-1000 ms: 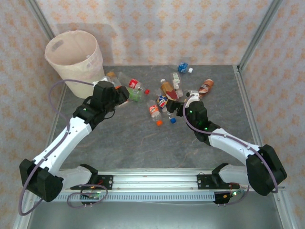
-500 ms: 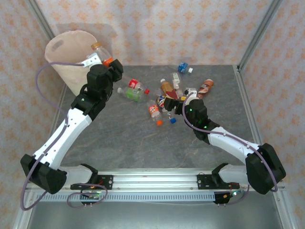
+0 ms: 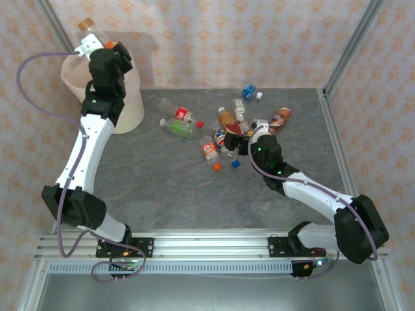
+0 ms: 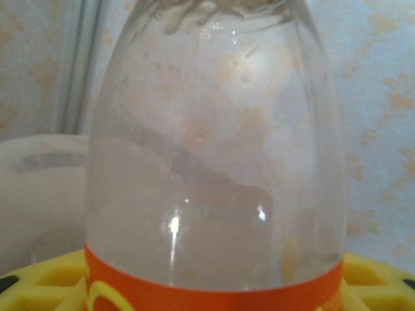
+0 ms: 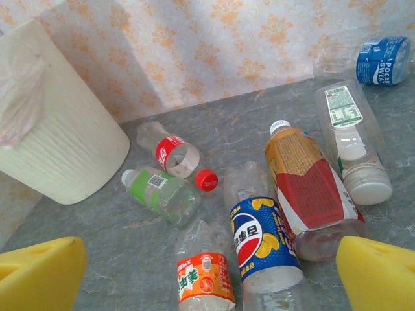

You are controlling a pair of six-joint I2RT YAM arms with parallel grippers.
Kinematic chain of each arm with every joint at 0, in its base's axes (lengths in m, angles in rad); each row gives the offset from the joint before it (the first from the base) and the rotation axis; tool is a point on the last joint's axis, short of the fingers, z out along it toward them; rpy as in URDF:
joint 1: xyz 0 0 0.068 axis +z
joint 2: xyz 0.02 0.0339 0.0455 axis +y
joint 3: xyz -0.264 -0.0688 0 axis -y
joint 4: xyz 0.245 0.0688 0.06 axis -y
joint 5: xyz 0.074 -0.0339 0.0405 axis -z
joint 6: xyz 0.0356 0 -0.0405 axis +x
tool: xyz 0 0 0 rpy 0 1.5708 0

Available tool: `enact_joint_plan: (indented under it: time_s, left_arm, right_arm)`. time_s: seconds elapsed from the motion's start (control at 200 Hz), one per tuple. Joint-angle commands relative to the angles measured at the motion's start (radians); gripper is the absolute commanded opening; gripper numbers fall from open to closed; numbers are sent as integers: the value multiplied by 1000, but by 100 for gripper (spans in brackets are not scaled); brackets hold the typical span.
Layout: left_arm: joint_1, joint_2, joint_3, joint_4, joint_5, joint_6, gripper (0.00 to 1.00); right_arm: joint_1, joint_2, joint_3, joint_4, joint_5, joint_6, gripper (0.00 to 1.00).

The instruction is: Put the plastic bottles in the bin

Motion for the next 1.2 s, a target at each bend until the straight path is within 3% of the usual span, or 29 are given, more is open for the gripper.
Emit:
enact_joint_plan:
  time_s: [0.0, 0.09, 0.215, 0.345, 0.856, 1.036, 1.196]
  left_arm:
    - [55, 61, 104, -90, 44, 92, 45]
    - [103, 122, 160, -97, 43, 165, 45]
    - [176, 225, 317, -239, 47, 187, 43]
    - [221, 285, 361, -270, 71, 232, 43]
    - [271, 523, 543, -404, -86, 326, 52]
    - [272, 533, 574, -432, -165, 315, 61]
    - [272, 516, 581, -448, -147, 294, 87]
  right_arm:
    - [9, -7, 45, -7, 30, -18, 99]
    - [10, -6, 50, -13, 27, -18, 99]
    - [9, -12, 51, -32, 34, -20, 99]
    - [9, -20, 44, -33, 48, -22, 99]
    - [9, -43, 46, -72, 68, -34, 99]
    - [9, -44, 35, -75, 76, -38, 99]
    - [9, -44, 32, -76, 75, -40, 99]
